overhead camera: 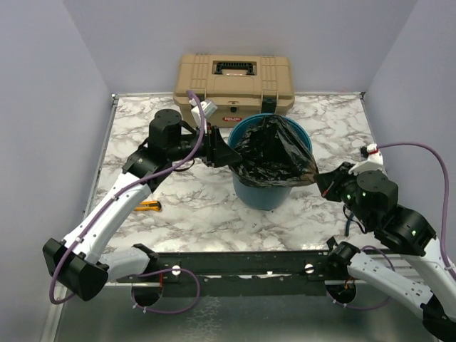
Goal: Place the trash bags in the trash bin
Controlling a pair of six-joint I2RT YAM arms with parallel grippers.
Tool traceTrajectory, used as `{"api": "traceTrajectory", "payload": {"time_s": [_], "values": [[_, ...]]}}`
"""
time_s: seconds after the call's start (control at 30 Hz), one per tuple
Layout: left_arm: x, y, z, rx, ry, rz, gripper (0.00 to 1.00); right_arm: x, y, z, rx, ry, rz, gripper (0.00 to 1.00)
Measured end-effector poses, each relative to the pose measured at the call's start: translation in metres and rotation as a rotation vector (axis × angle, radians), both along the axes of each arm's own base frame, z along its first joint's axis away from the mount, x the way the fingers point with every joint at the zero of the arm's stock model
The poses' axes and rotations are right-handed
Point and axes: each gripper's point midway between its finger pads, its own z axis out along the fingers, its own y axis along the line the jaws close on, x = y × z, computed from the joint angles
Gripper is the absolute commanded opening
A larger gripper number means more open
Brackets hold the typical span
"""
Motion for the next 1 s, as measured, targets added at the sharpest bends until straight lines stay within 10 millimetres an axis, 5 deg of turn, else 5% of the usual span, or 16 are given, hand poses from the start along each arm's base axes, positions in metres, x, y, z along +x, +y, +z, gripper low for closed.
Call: {"api": "traceTrajectory", "payload": {"time_s": [0.37,1.0], "values": [[-0.017,0.004,0.005,-0.027,0.012,-0.035,0.55,-0.007,0.002,-0.012,0.019,0.014,0.028,0.01],[-0.011,0.003,-0.025,0.071,0.046,0.002,0.47,-0.009,0.006,-0.007,0.050,0.001,0.046,0.01]]}}
